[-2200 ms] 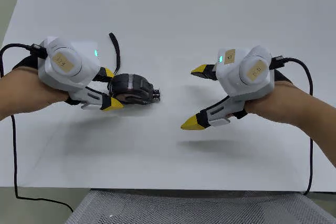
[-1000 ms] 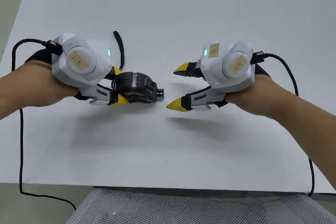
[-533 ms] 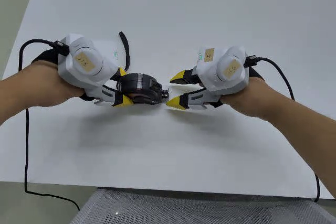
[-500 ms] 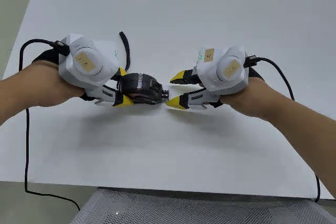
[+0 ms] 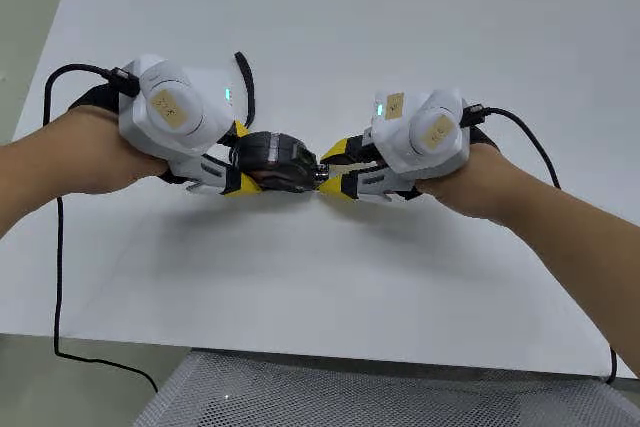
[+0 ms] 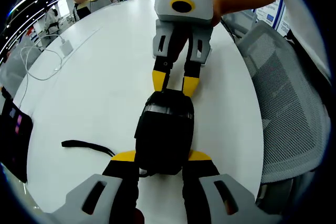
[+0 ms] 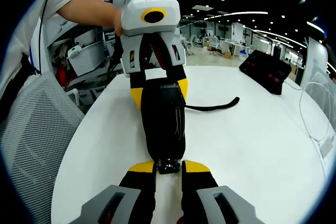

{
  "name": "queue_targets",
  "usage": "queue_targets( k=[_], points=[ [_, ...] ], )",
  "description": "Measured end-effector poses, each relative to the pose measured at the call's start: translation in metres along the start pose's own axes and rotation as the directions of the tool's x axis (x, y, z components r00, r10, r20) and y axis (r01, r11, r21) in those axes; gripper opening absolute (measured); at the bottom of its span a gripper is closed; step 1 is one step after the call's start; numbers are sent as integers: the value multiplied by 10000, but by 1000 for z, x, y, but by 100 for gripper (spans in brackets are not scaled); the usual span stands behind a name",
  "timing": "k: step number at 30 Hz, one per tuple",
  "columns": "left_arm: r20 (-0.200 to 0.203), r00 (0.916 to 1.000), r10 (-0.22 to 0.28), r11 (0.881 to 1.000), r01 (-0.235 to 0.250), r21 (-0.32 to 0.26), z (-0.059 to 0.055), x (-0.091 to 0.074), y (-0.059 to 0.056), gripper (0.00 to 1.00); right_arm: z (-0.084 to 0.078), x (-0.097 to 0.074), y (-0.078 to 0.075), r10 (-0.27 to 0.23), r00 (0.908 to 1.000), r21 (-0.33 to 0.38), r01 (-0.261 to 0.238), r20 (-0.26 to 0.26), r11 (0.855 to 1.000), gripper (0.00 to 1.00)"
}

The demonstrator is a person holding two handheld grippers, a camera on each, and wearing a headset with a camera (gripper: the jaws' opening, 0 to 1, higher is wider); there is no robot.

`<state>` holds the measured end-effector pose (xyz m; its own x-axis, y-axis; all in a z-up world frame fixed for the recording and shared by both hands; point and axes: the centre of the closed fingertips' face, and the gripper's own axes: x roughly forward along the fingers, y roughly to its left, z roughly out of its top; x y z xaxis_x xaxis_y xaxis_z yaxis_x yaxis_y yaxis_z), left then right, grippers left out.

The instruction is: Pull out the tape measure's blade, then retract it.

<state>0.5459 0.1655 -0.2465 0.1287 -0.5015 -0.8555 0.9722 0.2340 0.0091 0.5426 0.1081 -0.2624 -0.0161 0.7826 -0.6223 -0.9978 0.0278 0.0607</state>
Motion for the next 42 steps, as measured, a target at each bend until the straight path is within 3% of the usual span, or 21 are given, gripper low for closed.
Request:
queue_targets(
  k=[27, 42],
  points=[
    [67, 10000, -72, 9997, 71, 214, -1, 0, 1, 26, 0, 1, 3, 80, 9999, -262, -78, 74, 9996, 8],
    [70, 10000, -40, 9996, 38, 267, -1, 0, 0, 26, -6, -8, 4, 30, 10000, -195, -30, -13, 9998, 8]
  ],
)
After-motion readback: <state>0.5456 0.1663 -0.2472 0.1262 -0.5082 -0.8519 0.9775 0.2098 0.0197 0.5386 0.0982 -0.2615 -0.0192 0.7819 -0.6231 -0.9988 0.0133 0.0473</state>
